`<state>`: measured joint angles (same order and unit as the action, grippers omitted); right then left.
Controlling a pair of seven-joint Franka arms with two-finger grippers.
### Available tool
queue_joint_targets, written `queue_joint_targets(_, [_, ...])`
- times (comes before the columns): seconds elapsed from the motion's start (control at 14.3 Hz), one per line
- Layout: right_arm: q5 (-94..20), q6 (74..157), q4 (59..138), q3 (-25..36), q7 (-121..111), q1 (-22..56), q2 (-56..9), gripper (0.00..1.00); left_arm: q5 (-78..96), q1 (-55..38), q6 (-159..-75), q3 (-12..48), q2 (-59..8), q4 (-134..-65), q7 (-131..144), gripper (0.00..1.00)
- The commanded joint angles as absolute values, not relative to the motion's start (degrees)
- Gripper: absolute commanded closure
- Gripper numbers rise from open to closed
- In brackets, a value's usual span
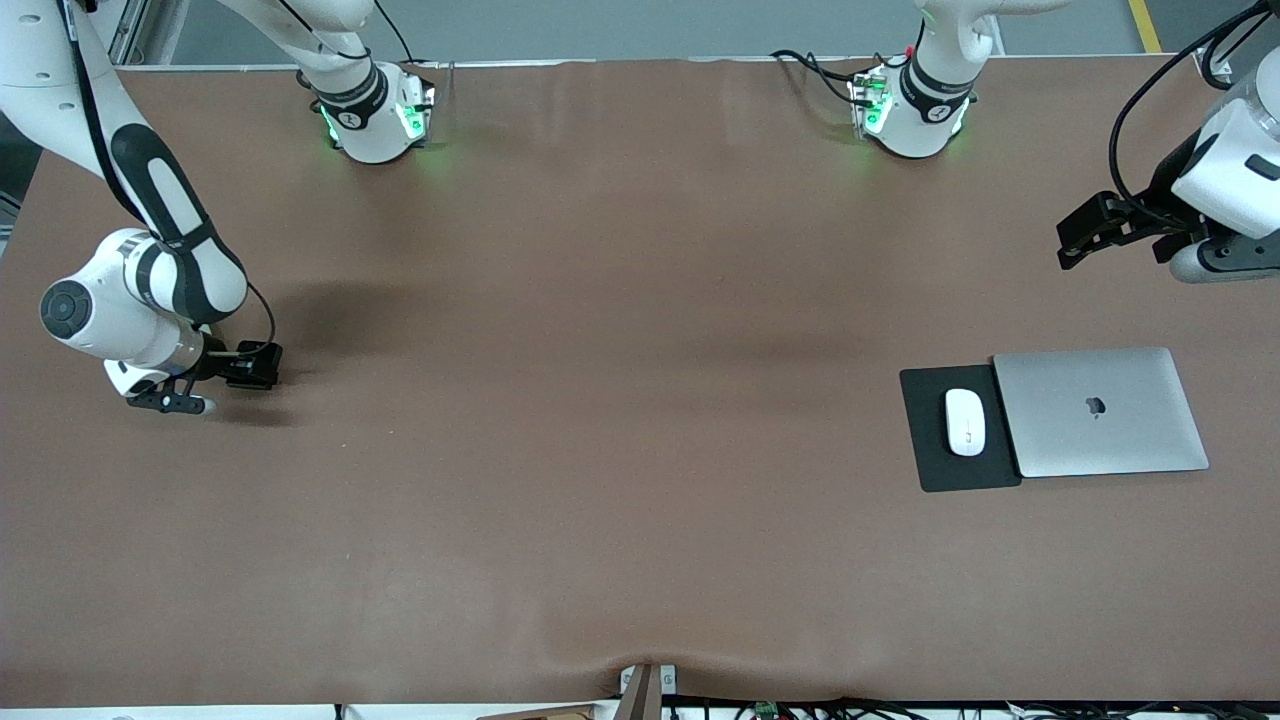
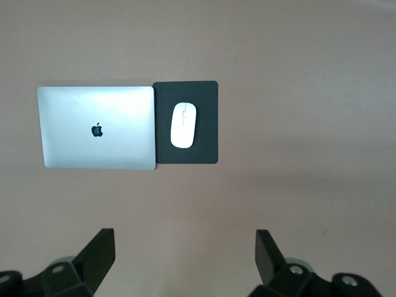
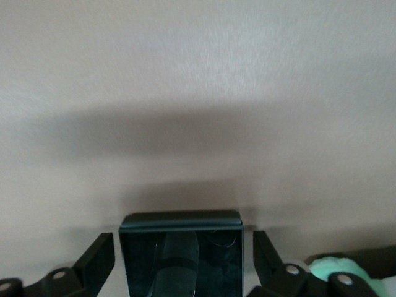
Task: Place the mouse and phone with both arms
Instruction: 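Lower the black phone beside the green plush and open the right gripper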
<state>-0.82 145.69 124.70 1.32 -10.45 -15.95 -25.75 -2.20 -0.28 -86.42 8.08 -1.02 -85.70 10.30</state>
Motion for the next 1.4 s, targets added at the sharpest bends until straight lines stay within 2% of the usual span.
queue_joint_targets(0.0, [-0.1,137.4,120.6,0.2,-10.3,-16.4,-23.6,0.00,-1.8,-0.5,-86.4,7.6,-0.4,-86.3,10.5,0.00])
queue_joint_targets(0.35, [-0.2,116.7,106.1,0.0,-9.8,-11.1,-20.6,0.00,-1.9,-0.4,-86.4,7.5,-0.2,-86.2,10.5,0.00])
queue_joint_targets(0.91, [-0.4,104.0,102.0,-0.3,-5.3,-3.9,-7.3,0.00,-1.8,0.7,-85.2,7.1,0.5,-86.2,9.9,0.00])
queue_joint_targets(1.19, [-0.6,87.9,89.9,-0.4,-0.1,-1.9,-5.7,0.00,-1.8,0.8,-84.7,7.1,0.9,-86.1,9.9,0.00])
queue_joint_targets(1.33, [-1.1,82.5,85.6,-0.5,0.3,-2.0,-5.3,0.00,-1.8,0.7,-84.6,7.1,1.0,-86.1,9.9,0.00])
